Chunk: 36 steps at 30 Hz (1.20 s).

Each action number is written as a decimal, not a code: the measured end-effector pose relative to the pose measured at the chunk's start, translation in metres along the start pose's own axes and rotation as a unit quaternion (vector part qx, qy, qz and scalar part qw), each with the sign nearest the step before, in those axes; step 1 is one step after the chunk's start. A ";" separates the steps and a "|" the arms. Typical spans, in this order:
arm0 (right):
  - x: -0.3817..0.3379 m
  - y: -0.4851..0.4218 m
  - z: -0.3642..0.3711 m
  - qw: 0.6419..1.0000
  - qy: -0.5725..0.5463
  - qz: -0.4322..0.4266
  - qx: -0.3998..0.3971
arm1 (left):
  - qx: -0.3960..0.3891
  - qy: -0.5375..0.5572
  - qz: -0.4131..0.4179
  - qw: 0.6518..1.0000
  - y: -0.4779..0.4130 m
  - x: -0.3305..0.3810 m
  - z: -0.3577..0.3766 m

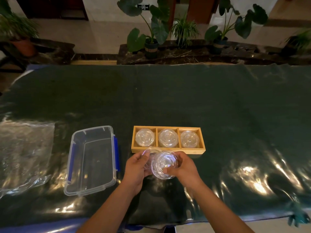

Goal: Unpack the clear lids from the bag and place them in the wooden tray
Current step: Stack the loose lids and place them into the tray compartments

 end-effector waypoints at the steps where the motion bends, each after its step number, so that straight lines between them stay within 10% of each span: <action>1: 0.000 0.000 -0.002 1.000 -0.007 0.007 0.000 | 0.014 0.002 0.002 1.000 -0.001 -0.001 -0.002; 20: -0.002 0.017 0.029 0.996 -0.044 0.020 -0.071 | 0.062 -0.093 0.056 0.992 -0.004 -0.002 0.011; 36: -0.020 -0.078 -0.105 0.976 -0.099 0.056 0.186 | 0.091 0.000 -0.047 0.995 -0.010 -0.020 -0.012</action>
Point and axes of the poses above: each hand's wrist, its own y-axis away from the middle knuckle, its own z-axis out of the palm, x = y × z, the point moved 4 cm from there along -y, towards the middle knuckle, and after that the axes turned 15 degrees about z, right-handed, at the moved point
